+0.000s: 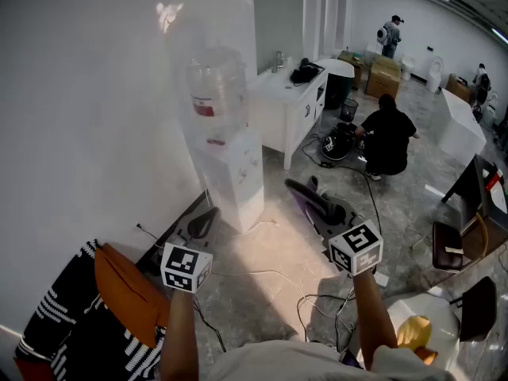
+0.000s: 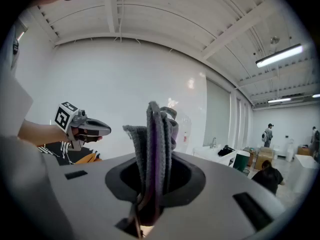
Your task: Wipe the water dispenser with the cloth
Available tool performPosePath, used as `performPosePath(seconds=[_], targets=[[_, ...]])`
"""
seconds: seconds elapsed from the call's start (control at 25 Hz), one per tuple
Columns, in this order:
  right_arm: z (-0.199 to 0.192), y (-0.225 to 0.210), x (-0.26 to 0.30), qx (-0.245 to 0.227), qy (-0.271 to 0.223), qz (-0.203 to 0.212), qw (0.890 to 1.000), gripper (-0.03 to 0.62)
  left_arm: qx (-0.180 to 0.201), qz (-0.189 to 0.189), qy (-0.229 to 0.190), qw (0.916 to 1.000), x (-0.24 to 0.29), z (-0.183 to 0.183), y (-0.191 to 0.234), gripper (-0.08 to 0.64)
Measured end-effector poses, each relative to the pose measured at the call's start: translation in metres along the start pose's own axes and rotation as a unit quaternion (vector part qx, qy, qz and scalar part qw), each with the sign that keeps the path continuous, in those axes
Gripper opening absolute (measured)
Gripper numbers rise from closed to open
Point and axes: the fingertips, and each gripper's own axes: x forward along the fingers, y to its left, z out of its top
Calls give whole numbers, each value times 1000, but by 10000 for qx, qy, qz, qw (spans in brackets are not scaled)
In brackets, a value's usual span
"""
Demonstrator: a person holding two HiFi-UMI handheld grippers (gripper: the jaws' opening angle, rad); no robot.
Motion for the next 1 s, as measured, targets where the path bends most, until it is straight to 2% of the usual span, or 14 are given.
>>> performPosePath(seconds=[0.32,0.52,0.64,0.88,1.0], targets=[[-8,-34,-14,247,-273,263,9990,74,-24,57,71,10000,22,1,-34,6],[-22,-50,-14,144,-179,514,9984,74,-191,196,181,9995,38,-7,-50,7],[-34,-61,-6,156,-72,576,9982,72,-203,157,300,9992,51,-13,-57,8],[-51,-87,32,240,32,562,9981,72,-396,301,376,9981,89,-28,-26,7],[-57,-100,59,286,59,505,9983,72,-322,272,431,9982,114,-44,-6,8]])
